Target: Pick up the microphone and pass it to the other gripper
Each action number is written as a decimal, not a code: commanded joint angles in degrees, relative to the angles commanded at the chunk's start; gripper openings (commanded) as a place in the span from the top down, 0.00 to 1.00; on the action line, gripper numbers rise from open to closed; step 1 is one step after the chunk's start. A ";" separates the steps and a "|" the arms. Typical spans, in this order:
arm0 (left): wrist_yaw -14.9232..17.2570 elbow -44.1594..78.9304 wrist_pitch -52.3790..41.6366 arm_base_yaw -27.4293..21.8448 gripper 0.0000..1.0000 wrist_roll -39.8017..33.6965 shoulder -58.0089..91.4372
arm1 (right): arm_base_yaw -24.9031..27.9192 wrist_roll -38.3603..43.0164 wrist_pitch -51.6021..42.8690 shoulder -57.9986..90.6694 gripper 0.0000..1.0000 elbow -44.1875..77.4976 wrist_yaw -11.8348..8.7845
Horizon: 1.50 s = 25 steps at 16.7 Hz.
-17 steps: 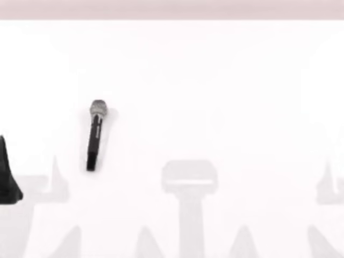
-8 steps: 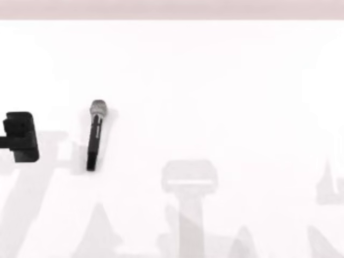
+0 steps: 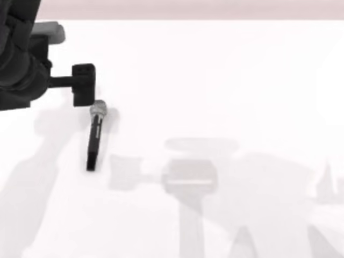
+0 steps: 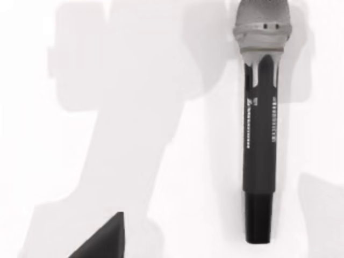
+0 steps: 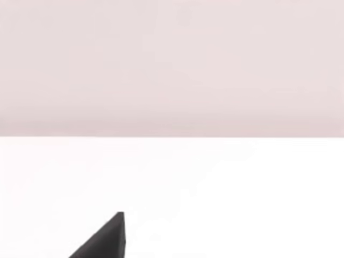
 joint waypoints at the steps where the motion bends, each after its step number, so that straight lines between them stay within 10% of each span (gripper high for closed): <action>1: 0.00 3.40 -2.28 -0.70 0.00 -0.62 4.51 | 0.00 0.00 0.00 0.00 0.00 0.00 0.00; 14: -0.39 15.99 -12.93 -3.29 0.00 -3.14 22.43 | 0.00 0.00 0.00 0.00 0.00 0.00 0.00; 25: -0.33 6.94 6.09 -3.46 0.00 -2.97 32.46 | 0.00 0.00 0.00 0.00 0.00 0.00 0.00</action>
